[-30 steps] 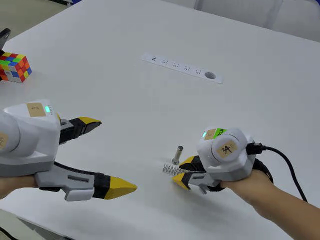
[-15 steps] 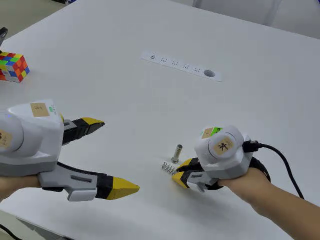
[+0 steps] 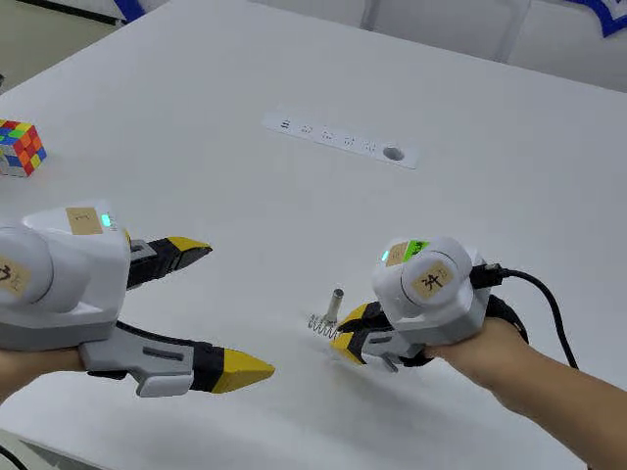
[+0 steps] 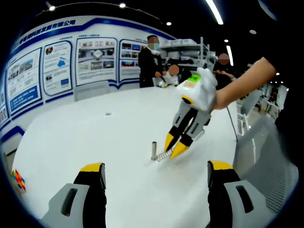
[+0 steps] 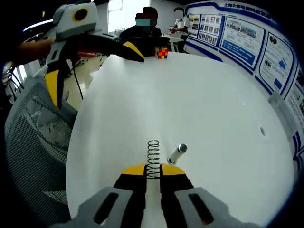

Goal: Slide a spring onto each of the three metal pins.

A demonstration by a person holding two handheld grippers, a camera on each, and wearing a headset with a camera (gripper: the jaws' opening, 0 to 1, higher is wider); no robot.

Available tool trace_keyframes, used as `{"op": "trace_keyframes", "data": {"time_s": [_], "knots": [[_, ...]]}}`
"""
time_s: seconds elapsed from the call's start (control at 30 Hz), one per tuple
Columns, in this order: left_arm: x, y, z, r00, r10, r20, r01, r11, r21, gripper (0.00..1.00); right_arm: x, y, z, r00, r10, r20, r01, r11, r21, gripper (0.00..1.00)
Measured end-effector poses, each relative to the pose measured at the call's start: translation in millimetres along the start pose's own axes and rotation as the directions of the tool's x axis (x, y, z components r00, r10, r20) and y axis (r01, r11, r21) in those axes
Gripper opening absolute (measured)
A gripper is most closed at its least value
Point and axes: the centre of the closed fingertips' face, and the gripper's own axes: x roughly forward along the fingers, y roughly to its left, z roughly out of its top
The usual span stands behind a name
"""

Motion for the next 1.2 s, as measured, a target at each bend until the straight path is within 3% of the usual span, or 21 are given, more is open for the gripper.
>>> {"op": "trace_keyframes", "data": {"time_s": [0.13, 0.3, 0.33, 0.4, 0.5, 0.63, 0.77, 0.83, 0.93, 1.1, 1.2], "knots": [[7.2, -4.6, 8.6, 0.9999, -0.01, 0.009, 0.01, 1.0, 0.023, 0.89, -18.0, 3.8, 15.8, 0.9991, 0.011, 0.041, -0.01, 1.0, -0.025, 0.11], [18.5, -20.2, 24.4, 0.9973, -0.069, 0.026, 0.067, 0.995, 0.068, 0.81, -45.6, 11.2, 27.4, 0.997, 0.028, 0.072, -0.023, 0.997, -0.08, 0.11], [20.6, -31.2, 25.5, 0.9914, -0.13, 0.016, 0.128, 0.989, 0.08, 0.76, -51.3, 14.0, 28.3, 0.9972, 0.031, 0.067, -0.023, 0.993, -0.112, 0.11], [24.4, -33.7, 29.1, 0.9912, -0.131, 0.019, 0.128, 0.985, 0.114, 0.66, -58.4, 19.6, 30.4, 0.9967, 0.038, 0.072, -0.028, 0.991, -0.127, 0.11], [29.1, -49.1, 34.3, 0.9796, -0.2, 0.016, 0.197, 0.972, 0.131, 0.54, -71.8, 31.4, 37.0, 0.9935, 0.059, 0.098, -0.045, 0.989, -0.142, 0.11], [30.9, -62.5, 42.9, 0.9663, -0.256, 0.029, 0.249, 0.957, 0.148, 0.39, -80.6, 42.5, 36.5, 0.9917, 0.081, 0.1, -0.064, 0.984, -0.168, 0.11], [33.1, -72.4, 38.7, 0.9549, -0.296, -0.023, 0.295, 0.937, 0.186, 0.34, -86.9, 50.0, 33.4, 0.9901, 0.101, 0.098, -0.081, 0.978, -0.19, 0.11], [33.1, -76.0, 38.3, 0.951, -0.308, -0.029, 0.308, 0.933, 0.188, 0.3, -89.5, 52.2, 32.9, 0.9892, 0.107, 0.1, -0.086, 0.977, -0.196, 0.11], [32.0, -86.0, 39.9, 0.9358, -0.352, -0.026, 0.35, 0.919, 0.183, 0.25, -94.9, 56.1, 33.2, 0.9877, 0.116, 0.105, -0.092, 0.974, -0.205, 0.11], [34.3, -93.9, 35.6, 0.9259, -0.371, -0.069, 0.377, 0.903, 0.206, 0.21, -100.9, 60.8, 33.5, 0.9858, 0.129, 0.108, -0.103, 0.97, -0.222, 0.11], [33.7, -98.7, 37.3, 0.9214, -0.383, -0.065, 0.388, 0.897, 0.212, 0.2, -102.3, 64.0, 33.1, 0.9838, 0.143, 0.109, -0.115, 0.966, -0.23, 0.11]]}}
